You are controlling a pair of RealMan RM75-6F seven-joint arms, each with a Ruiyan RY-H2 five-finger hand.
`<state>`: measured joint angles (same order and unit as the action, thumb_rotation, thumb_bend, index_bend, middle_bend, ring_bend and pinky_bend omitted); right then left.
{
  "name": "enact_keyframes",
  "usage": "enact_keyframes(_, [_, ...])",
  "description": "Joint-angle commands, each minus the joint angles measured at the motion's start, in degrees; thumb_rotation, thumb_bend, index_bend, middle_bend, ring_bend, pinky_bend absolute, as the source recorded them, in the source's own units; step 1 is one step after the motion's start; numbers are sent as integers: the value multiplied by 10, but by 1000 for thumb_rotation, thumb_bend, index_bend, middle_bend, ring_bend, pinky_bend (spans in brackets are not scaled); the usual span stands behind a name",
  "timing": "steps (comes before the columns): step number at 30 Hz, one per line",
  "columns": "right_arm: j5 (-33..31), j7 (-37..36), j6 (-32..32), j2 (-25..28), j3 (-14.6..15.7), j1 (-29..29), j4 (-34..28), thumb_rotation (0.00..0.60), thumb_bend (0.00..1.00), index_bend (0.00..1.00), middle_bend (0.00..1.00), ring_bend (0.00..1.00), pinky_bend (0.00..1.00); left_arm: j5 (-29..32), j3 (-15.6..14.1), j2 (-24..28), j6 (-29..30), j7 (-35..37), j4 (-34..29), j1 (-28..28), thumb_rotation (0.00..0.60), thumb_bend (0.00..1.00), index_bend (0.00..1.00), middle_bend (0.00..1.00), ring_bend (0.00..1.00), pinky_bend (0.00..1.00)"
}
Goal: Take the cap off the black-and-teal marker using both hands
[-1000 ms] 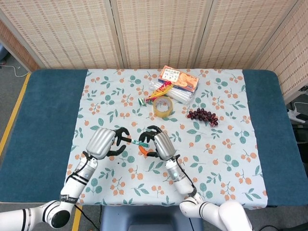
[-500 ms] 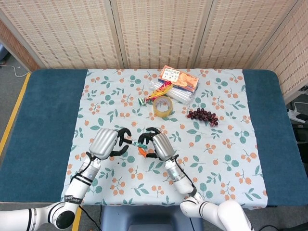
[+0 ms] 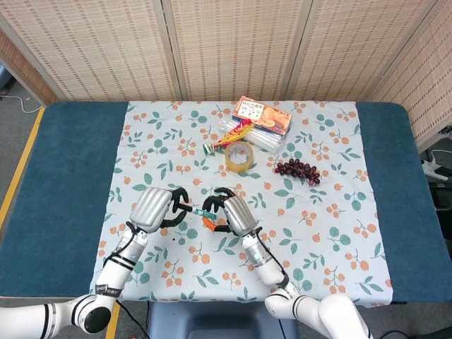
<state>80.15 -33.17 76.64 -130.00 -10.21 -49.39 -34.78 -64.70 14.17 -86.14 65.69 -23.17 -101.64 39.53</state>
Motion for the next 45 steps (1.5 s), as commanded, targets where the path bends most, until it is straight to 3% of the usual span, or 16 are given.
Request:
enact_keyframes(1, [1, 0, 3, 0, 0, 0, 0, 600, 385, 979, 844, 574, 248, 2, -2, 3, -3, -2, -1, 2, 600, 328, 474, 674, 686, 754])
enact_keyframes(45, [7, 15, -14, 0, 8, 4, -6, 600, 385, 979, 845, 574, 248, 4, -10, 3, 6, 8, -3, 10, 600, 337, 463, 687, 686, 755])
